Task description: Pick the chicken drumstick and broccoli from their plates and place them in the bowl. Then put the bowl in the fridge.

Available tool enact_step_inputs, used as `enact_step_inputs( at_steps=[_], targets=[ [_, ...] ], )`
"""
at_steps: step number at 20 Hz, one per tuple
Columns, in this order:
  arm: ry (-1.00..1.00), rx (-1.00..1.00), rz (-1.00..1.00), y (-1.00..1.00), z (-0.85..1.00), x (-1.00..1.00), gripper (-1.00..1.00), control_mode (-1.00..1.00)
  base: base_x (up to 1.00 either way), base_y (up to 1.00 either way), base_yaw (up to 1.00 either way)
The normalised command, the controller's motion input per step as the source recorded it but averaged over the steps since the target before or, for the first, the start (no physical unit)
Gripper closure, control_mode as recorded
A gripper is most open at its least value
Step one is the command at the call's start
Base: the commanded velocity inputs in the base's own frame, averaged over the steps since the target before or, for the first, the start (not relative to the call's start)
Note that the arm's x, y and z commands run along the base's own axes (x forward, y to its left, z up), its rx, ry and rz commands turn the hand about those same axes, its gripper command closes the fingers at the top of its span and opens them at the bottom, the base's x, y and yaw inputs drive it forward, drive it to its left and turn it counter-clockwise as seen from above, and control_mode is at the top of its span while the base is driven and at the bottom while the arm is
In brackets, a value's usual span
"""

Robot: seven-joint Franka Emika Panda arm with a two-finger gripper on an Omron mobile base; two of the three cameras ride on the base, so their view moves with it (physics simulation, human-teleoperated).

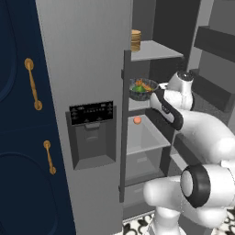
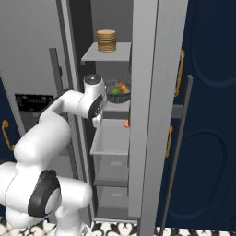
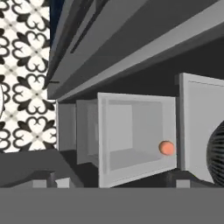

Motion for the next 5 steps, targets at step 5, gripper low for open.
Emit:
enact_step_inputs(
  at_steps=[5],
  targets=[
    [-0.1, -0.05, -0.12, 0.0, -0.7, -1.0, -1.0, -1.0, 0.0, 0.0, 0.0]
  ],
)
